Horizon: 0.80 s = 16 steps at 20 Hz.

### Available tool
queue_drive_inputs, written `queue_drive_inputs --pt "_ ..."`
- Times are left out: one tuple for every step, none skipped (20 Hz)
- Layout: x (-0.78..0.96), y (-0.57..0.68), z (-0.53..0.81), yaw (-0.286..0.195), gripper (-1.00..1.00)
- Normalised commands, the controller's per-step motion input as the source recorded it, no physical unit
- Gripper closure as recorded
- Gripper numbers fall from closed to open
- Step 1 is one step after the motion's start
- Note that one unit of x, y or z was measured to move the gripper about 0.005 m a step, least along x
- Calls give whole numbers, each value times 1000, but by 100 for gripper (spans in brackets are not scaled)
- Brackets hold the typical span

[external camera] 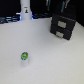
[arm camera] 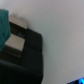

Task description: Open the kcup holder, insert the kcup into the holder, and close the kcup holder

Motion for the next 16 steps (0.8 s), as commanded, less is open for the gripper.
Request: queue_drive_inputs --pt "-421 642 -88 -171 -100" --pt "-423 645 -102 -169 -100" --pt "-424 652 -128 -168 -100" --pt "-433 658 -149 -166 -100" --pt "-426 669 -163 -165 -100" --pt "-418 670 -178 -164 -100" --pt "-401 674 -190 -163 -100" --pt "-364 664 -208 -161 -100" --pt "-315 593 -261 -157 -100" --pt "-264 553 -304 -155 -100" --pt "-205 529 -330 -158 -100" --pt "-168 505 -357 -157 -100" --pt "-144 482 -383 -155 -100" --pt "-138 475 -380 -156 -100" --pt "-108 447 -407 -151 -100" --pt "-66 390 -421 -134 -100"
